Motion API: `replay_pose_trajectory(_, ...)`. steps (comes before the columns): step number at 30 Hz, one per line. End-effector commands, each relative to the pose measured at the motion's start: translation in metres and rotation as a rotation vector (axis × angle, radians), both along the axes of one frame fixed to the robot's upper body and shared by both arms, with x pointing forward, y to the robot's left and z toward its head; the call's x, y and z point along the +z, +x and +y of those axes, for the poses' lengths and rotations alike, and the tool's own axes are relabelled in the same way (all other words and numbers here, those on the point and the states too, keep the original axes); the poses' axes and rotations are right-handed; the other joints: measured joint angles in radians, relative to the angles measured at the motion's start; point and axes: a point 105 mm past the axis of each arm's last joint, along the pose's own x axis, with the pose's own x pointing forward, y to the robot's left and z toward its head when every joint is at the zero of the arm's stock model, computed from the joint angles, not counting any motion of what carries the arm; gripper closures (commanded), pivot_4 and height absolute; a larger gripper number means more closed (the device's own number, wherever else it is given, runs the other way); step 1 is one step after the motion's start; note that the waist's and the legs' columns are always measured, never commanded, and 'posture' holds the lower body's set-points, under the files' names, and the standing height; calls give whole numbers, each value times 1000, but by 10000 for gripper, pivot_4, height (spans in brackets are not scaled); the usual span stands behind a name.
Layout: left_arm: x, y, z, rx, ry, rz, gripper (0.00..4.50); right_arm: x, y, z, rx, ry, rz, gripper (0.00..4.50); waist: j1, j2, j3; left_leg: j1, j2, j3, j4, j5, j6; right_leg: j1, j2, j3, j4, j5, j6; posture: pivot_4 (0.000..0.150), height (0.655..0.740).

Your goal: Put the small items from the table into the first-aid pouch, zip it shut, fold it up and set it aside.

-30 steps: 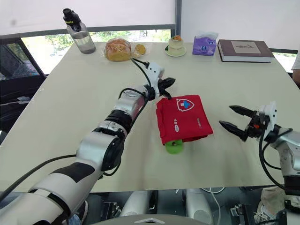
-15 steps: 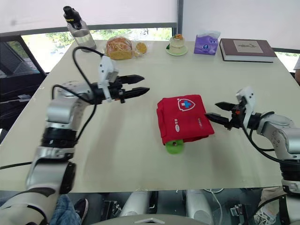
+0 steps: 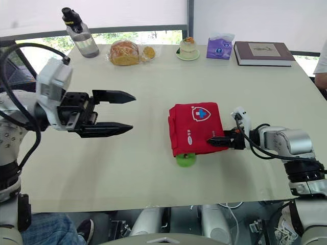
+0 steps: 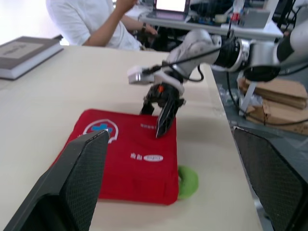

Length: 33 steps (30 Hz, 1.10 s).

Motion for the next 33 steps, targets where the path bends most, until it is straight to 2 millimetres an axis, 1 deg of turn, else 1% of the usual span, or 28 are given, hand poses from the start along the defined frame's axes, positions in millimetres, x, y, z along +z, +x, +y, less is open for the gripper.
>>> replay_pose_trajectory(1,8,-5,-1,26,6,-52,0,5,2,9,-12,84,40,7470,-3,0,0,0,0,0,0,0,0,0,0,0,0,0,0,1500,7400)
replay_pose_trajectory(3,8,-3,0,49,5,-58,0,5,3,10,-16,107,33,17957,-2,0,0,0,0,1,-1,0,0,-1,1,0,0,1,-1,1500,7400)
replay_pose_trajectory(4,8,-1,1,65,0,-66,0,6,4,10,-20,122,36,21538,-2,0,0,0,0,1,-1,0,0,-1,1,0,0,1,-2,1500,7400)
replay_pose_trajectory(6,11,4,3,94,-17,-75,0,6,4,9,-24,129,38,33196,-1,0,1,-1,0,1,-1,0,0,-2,1,0,0,1,-1,1500,7400)
replay_pose_trajectory(7,11,5,3,99,-21,-80,0,8,6,9,-36,140,33,36532,-1,0,1,-1,0,1,-1,0,0,-1,1,0,0,1,-1,1500,7400)
replay_pose_trajectory(8,12,5,3,100,-23,-82,0,12,10,8,-61,162,20,38731,-1,0,1,-1,0,2,-1,0,0,-1,1,1,0,1,-1,1500,7400)
replay_pose_trajectory(9,12,5,3,100,-26,-84,0,17,17,5,-99,185,-4,43210,-1,0,1,-1,0,2,-1,0,0,-1,1,1,0,1,-1,1500,7400)
replay_pose_trajectory(10,12,5,3,100,-29,-86,0,22,23,2,-134,206,-23,44100,-1,0,1,-1,0,2,-1,0,0,-1,1,1,0,1,-1,1500,7400)
replay_pose_trajectory(12,16,7,2,113,-47,-99,0,32,39,-11,-243,244,-66,44717,-1,1,1,-1,0,2,-1,0,0,-2,1,1,0,1,-1,1500,7400)
replay_pose_trajectory(15,25,16,2,156,-96,-120,0,48,74,-47,-506,296,-150,44718,3,0,2,-1,0,3,-1,0,0,-2,1,1,0,1,-2,1500,7400)
replay_pose_trajectory(19,33,24,-2,181,-146,-141,0,67,108,-100,-883,402,-228,44719,3,0,3,-2,-2,4,-1,0,0,-1,0,1,0,1,-2,1500,7400)
replay_pose_trajectory(20,34,26,-3,183,-147,-149,0,70,113,-113,-983,431,-235,44719,2,0,3,-2,-3,4,-1,0,0,-1,-1,1,0,1,-2,1500,7400)
replay_pose_trajectory(23,35,28,-6,185,-150,-159,0,71,120,-133,-1148,474,-230,44719,-1,0,3,-2,-4,4,-4,0,0,-2,-1,2,-1,1,-2,1500,7400)
replay_pose_trajectory(26,37,31,-8,186,-156,-172,0,62,123,-159,-1390,514,-175,44720,-5,1,3,-2,-4,4,-6,0,0,-2,-1,2,-2,1,-2,1500,7400)
replay_pose_trajectory(27,37,32,-8,191,-159,-174,0,57,123,-165,-1458,522,-150,44720,-6,1,3,-2,-4,4,-6,0,0,-2,-1,3,-3,1,-2,1500,7400)
replay_pose_trajectory(28,37,35,-7,201,-163,-174,0,54,124,-166,-1500,539,-127,44720,-6,1,3,-2,-4,4,-7,0,0,-2,-1,3,-3,1,-2,1500,7400)
replay_pose_trajectory(31,35,41,-6,229,-161,-180,0,48,128,-153,-1470,518,-116,44720,-7,1,3,-2,-5,4,-7,0,0,-2,-1,4,-3,2,-2,1500,7400)
replay_pose_trajectory(32,34,41,-6,229,-163,-180,0,49,128,-149,-1446,516,-120,34499,-7,1,3,-2,-5,4,-7,0,0,-2,-1,4,-3,2,-2,1500,7400)
replay_pose_trajectory(33,34,41,-6,227,-164,-179,0,49,129,-146,-1432,510,-128,33198,-7,1,3,-2,-5,4,-7,0,0,-2,-1,4,-3,2,-2,1500,7400)
